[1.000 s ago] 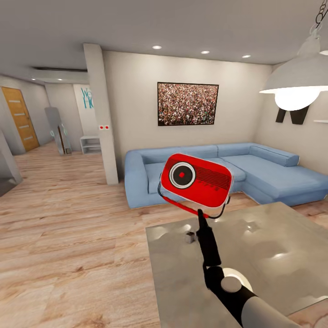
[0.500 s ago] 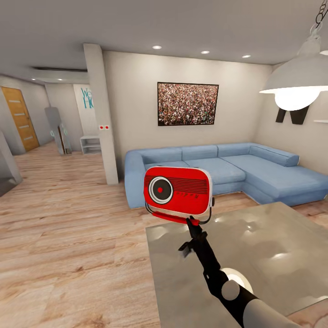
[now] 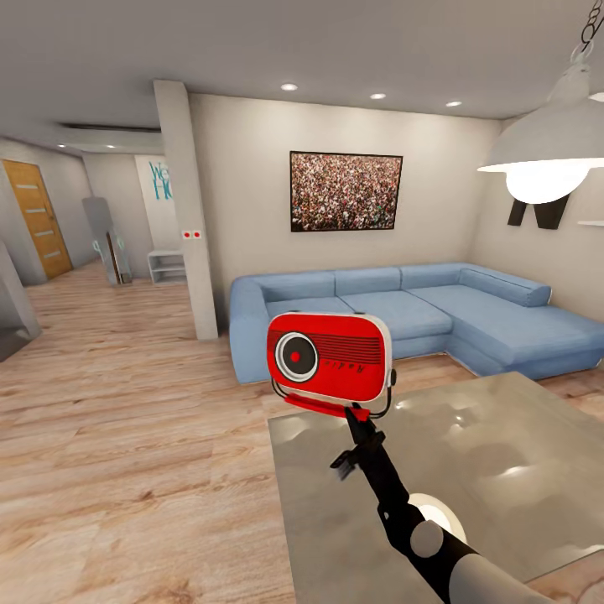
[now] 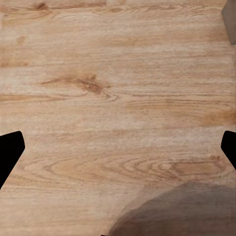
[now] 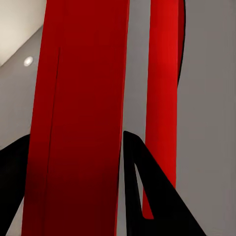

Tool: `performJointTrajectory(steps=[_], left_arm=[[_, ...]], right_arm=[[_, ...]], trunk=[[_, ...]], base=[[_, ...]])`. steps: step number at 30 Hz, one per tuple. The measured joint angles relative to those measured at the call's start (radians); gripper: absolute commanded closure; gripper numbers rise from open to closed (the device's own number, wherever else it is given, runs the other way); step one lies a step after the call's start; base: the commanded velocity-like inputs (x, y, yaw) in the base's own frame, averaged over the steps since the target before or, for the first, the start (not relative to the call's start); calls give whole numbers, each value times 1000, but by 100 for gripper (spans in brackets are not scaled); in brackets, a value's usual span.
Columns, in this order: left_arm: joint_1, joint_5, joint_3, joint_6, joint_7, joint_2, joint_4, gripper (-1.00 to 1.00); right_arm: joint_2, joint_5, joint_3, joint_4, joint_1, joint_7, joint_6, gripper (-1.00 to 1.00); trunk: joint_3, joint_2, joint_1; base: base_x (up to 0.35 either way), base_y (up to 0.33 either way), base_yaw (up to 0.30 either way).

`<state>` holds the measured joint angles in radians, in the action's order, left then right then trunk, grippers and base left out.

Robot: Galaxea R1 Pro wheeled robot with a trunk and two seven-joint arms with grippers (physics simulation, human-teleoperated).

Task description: Turn on the radio receiver that's on the table in the living room.

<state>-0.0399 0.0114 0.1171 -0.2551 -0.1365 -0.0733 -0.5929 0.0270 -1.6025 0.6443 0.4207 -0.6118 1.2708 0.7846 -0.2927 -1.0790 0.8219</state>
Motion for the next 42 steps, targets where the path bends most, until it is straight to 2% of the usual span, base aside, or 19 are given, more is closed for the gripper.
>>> performJointTrajectory(steps=[10,13,14,16,17,23,26,30,33,37,38,40,42], left_arm=[[0,-4,0,1,3,-1,-4,-100],[0,-4,0,3,2,6,-41,-100],[0,-3,-1,5,3,9,-75,100],[0,-2,-1,26,4,11,-165,100],[0,-2,-1,58,4,11,-216,100],[0,-12,-2,349,4,4,-600,100],[0,-26,-1,415,-44,-20,-729,100],[3,-59,-7,429,-205,-57,-788,100],[23,-64,-54,435,-248,-67,-800,100],[92,-64,-161,474,-237,-72,-795,100],[110,-64,-190,498,-221,-76,-795,100],[151,-64,-232,560,-178,-101,-794,100],[194,-61,-260,632,-117,-101,-793,100]], right_arm=[[0,2,0,-1,0,1,-1,100],[0,2,0,-1,0,2,0,100],[0,2,0,-1,0,2,0,100],[0,6,-1,-1,0,2,0,100],[0,8,-2,-1,0,2,0,100],[1,14,-5,-1,0,2,-2,100],[1,16,-5,-1,0,2,-3,100],[1,18,-5,-1,0,2,-5,100],[1,18,-5,-1,0,2,-6,100],[1,18,-5,-1,0,2,-6,100],[1,18,-5,-1,0,2,-5,100],[1,17,-5,-1,0,2,-4,100],[1,16,-5,-1,0,2,-3,100]], trunk=[[0,0,0],[0,0,0],[0,0,0],[0,0,0],[0,0,0],[0,0,0],[0,0,0],[0,0,0],[0,0,0],[0,0,0],[0,0,0],[0,0,0],[0,0,0]], base=[[0,0,0],[0,0,0],[0,0,0],[0,0,0],[0,0,0],[0,0,0],[0,0,0],[0,0,0],[0,0,0],[0,0,0],[0,0,0],[0,0,0],[0,0,0]])
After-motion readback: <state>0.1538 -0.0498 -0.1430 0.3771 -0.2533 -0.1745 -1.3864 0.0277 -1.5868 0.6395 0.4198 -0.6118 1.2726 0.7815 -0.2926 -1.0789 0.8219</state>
